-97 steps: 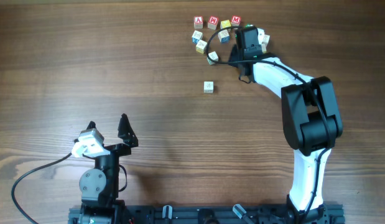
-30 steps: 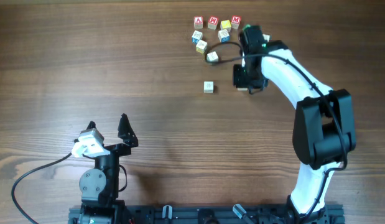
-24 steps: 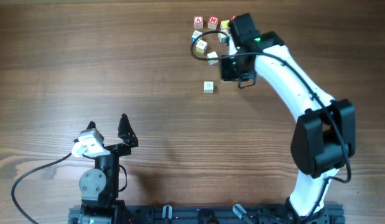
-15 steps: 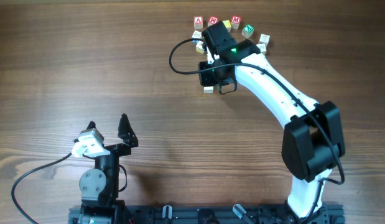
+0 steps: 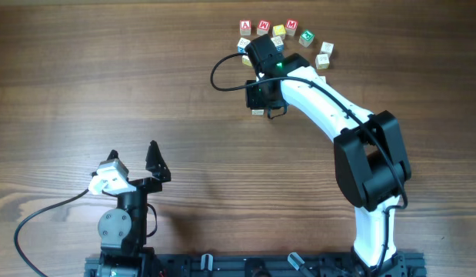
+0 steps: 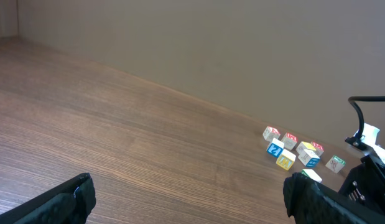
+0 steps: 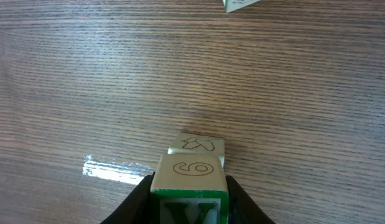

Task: Form a tower

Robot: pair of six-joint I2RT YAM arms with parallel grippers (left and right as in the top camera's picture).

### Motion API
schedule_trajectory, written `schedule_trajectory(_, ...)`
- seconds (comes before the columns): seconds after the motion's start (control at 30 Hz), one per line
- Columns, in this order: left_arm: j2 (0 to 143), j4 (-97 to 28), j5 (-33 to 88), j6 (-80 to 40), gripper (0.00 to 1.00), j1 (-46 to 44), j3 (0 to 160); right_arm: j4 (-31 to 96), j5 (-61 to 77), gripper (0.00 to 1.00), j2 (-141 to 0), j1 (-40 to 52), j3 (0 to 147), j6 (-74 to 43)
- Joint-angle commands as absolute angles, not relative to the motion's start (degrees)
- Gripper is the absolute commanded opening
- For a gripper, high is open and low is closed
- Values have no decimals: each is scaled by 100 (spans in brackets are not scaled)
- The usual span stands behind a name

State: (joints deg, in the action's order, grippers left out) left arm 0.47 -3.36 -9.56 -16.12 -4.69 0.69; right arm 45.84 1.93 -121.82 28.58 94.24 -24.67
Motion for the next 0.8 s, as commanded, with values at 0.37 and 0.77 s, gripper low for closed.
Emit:
schedule_trajectory(0.37,16,-318,-991,-1500,100,-438,32,4587,-283,24,-12302,3059,9504,-2718)
schedule_trajectory(0.77,16,-318,-991,-1500,100,-438,32,4672,-471,24,-12302,3059,9504,-2871)
